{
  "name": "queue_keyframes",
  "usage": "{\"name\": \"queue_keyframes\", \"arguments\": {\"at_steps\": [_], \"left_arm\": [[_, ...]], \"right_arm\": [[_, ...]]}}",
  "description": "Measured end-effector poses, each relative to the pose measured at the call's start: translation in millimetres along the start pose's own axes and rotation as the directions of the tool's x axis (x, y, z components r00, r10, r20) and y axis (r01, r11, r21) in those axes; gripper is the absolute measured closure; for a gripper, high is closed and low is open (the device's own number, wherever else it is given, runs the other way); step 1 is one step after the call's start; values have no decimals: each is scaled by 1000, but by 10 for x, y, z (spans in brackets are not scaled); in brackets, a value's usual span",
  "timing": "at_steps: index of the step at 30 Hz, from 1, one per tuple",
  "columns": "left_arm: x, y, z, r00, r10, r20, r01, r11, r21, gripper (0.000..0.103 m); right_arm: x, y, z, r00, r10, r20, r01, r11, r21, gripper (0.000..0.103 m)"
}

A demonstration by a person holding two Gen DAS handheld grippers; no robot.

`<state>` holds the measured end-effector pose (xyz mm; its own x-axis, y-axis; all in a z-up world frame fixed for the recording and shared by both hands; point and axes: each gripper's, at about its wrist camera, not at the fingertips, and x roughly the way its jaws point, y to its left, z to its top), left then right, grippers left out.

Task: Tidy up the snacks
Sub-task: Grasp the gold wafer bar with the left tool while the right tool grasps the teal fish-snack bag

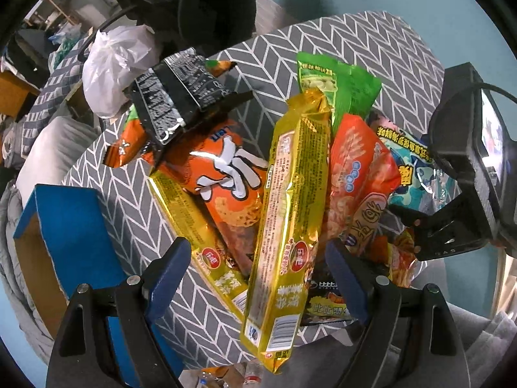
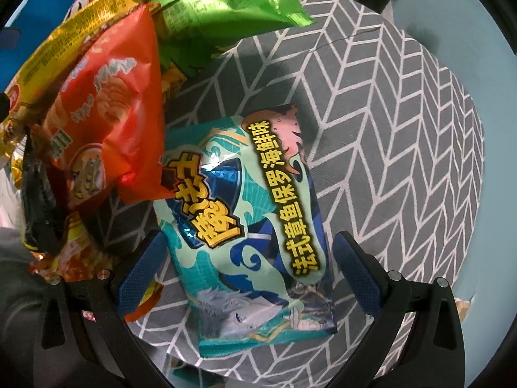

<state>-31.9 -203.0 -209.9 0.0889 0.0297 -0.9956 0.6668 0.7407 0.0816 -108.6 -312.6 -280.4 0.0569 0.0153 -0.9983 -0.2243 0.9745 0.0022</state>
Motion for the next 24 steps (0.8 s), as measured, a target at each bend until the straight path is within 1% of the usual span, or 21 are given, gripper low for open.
{"name": "queue_keyframes", "arguments": {"at_steps": [3,7,12,13,14,16,18,19,21,22,24], "left_arm": [[75,-38,13,1000,1,-19,-1,1000,3,16],[182,-61,26,999,-14,-41,13,1000,-8,16],[292,-103,33,998,-26,-58,25,1000,-18,18],[313,-122,33,998,-26,-57,25,1000,-16,20],[322,-141,33,998,-31,-57,31,999,-12,24],[332,-169,32,997,-41,-59,41,999,-10,28],[325,-174,26,997,-49,-56,48,999,-13,37],[326,-186,4,997,-51,-57,50,999,-14,38],[326,-188,-9,996,-61,-57,60,998,-16,49],[320,-190,-22,996,-67,-55,67,998,-17,52],[294,-222,-60,996,-73,-46,72,997,-15,62]], "right_arm": [[125,13,76,1000,1,-11,-1,1000,0,2],[243,71,118,1000,-20,-4,20,1000,-11,2],[311,90,150,999,-34,-7,34,999,17,2],[339,88,157,999,-34,-10,34,999,30,2],[352,92,151,999,-34,-12,34,999,39,2],[363,111,129,999,-33,-15,34,998,55,2],[342,108,95,999,-31,-10,32,997,72,5],[354,116,92,999,-32,-5,32,996,79,8],[351,118,83,999,-33,1,32,995,91,14],[347,119,73,999,-33,6,32,995,99,18],[349,98,62,999,-34,17,32,992,122,26]]}}
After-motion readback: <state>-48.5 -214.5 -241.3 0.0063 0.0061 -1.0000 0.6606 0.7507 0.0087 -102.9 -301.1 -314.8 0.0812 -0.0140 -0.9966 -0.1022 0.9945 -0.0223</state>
